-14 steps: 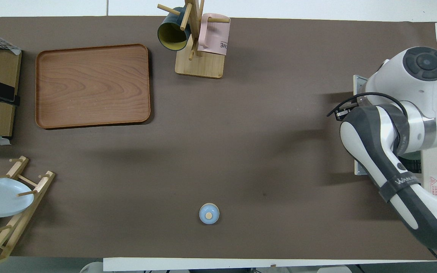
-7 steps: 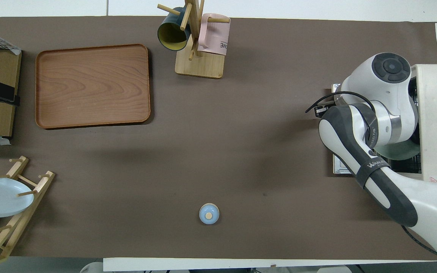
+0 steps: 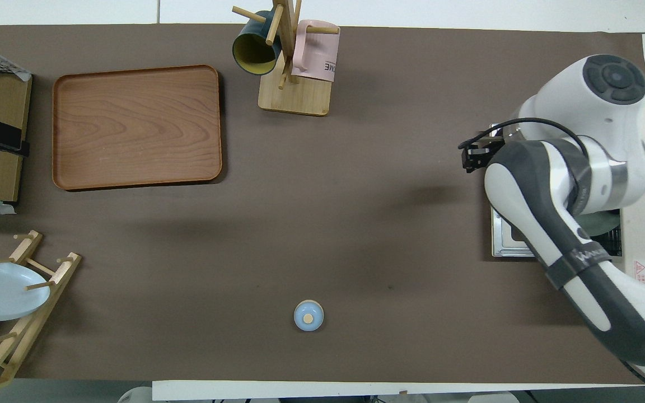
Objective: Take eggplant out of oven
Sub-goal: 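Reach into the oven with the right gripper and grasp the green plate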
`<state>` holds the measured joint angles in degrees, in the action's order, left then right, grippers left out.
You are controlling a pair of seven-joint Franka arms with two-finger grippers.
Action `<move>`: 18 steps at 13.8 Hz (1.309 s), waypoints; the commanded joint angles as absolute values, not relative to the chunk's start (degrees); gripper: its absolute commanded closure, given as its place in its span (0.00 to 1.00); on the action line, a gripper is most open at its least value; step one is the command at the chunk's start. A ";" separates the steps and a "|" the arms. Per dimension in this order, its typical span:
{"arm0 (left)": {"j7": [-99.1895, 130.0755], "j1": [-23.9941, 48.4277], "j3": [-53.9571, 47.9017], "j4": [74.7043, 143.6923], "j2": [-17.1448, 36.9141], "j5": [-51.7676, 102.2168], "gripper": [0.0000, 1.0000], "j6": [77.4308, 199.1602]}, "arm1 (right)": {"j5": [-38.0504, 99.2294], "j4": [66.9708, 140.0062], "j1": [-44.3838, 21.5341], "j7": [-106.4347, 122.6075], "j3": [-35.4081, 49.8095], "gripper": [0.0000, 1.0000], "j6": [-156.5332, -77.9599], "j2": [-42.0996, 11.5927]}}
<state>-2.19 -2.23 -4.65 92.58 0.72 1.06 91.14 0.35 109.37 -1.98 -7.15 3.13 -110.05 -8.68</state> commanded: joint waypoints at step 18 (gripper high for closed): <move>-2.64 -3.08 -5.36 92.64 0.26 0.17 0.00 90.26 | -16.17 113.58 -4.62 -1.28 3.87 1.00 -110.67 -7.20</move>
<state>-2.19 -2.23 -4.65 92.58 0.72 1.06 91.14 -15.38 117.39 0.42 3.39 3.54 -113.96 -5.87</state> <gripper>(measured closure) 0.000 0.969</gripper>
